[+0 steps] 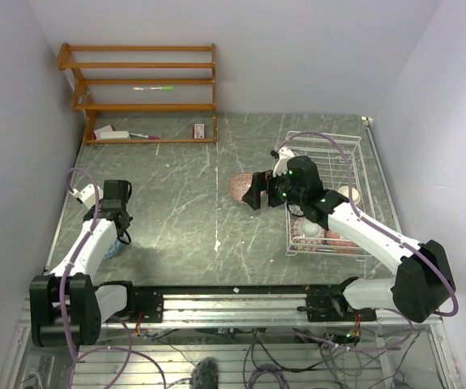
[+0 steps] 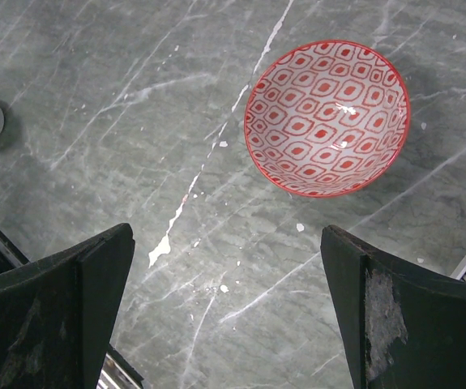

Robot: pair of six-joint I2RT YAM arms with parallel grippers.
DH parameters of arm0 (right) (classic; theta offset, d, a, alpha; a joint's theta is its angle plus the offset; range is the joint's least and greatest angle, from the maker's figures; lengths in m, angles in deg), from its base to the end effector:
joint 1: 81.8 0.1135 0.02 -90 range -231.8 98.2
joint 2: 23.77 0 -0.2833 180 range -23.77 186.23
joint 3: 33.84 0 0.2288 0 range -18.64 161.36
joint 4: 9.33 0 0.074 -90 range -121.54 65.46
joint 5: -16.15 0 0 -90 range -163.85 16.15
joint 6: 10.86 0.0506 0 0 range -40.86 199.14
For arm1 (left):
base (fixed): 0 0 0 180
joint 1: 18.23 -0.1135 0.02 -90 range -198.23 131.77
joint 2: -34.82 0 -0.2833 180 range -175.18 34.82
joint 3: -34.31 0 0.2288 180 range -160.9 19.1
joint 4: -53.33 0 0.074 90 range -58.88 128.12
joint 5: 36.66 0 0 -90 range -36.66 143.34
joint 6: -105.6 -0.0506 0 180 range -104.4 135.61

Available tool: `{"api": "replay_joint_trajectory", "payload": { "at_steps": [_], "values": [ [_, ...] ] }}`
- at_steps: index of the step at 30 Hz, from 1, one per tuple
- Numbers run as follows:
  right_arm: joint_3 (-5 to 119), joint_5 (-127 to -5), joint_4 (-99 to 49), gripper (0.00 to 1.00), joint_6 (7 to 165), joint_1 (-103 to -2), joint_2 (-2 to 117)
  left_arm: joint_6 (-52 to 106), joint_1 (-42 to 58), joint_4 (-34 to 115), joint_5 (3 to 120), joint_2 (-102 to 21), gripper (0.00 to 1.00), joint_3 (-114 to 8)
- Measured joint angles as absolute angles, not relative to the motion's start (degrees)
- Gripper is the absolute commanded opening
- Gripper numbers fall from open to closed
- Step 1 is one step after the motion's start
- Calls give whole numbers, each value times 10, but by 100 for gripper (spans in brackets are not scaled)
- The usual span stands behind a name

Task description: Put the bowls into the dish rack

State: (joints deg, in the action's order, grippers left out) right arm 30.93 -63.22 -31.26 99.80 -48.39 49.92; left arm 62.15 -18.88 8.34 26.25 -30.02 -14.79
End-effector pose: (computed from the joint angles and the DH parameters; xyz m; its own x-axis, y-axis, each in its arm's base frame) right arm 0.2225 0.1579 0.2865 -0.6381 -0.0055 -0.7699 -0.4790 0.7857 0.3914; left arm 0.1777 0.0251 0.2040 -0.4309 -0.6513 -0.6246 -0.7933 0.6033 -0.0818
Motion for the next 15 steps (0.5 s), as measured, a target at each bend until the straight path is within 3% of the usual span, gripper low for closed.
{"api": "replay_joint_trajectory", "payload": {
  "at_steps": [10, 15],
  "values": [
    [308, -645, -313, 100, 1000, -493, 488, 599, -175, 103, 266, -276, 7, -132],
    [308, -660, -316, 100, 1011, -523, 468, 600, -50, 117, 252, -345, 7, -186]
  ]
}}
